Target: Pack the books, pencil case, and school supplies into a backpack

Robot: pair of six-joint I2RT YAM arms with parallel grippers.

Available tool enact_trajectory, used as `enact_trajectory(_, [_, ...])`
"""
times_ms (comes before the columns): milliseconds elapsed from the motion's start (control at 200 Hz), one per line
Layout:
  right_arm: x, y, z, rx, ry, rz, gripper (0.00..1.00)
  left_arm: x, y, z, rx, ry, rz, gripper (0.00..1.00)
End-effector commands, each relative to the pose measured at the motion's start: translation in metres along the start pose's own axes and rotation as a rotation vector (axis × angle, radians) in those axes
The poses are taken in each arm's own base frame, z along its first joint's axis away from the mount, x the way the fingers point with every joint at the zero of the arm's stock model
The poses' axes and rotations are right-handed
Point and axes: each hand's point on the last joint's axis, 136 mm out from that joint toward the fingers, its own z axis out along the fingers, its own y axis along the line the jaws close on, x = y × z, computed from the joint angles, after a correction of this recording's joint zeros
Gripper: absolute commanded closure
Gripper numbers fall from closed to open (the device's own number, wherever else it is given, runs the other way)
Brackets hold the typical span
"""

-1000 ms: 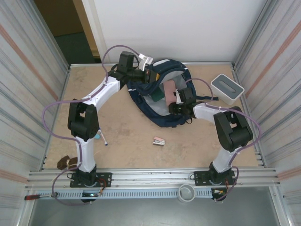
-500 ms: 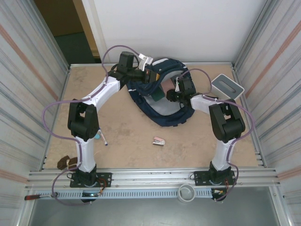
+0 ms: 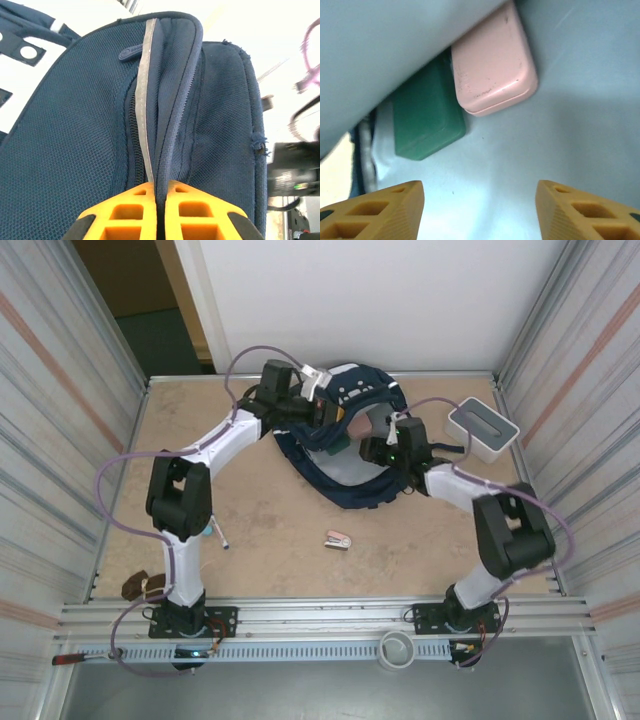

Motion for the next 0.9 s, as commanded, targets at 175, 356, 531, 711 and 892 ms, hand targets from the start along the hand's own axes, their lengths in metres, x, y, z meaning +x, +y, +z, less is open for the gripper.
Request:
enact_trajectory(175, [0.006, -0.066, -0.070, 0.212, -0.028, 0.052, 0.31, 0.028, -0.013, 0.008, -0.138, 0.067, 0.179, 0.47])
enact_trajectory(356, [0.009, -0.047, -0.064, 0.109, -0.008, 0.095, 0.29, 0.007, 0.004, -0.029, -0.281, -0.061, 0.204, 0.27])
enact_trajectory(531, [0.020, -0.041, -0.039, 0.078, 0.026, 0.143, 0.28, 0.000, 0.068, -0.058, -0.397, -0.102, -0.058, 0.27])
enact_trajectory(711, [0.031, -0.051, -0.024, 0.105, 0.065, 0.189, 0.28, -0.002, 0.103, -0.052, -0.423, -0.051, -0.155, 0.29])
enact_trajectory(892, [0.045, -0.061, -0.016, 0.126, 0.118, 0.220, 0.28, 0.000, 0.127, -0.019, -0.370, -0.011, -0.199, 0.31])
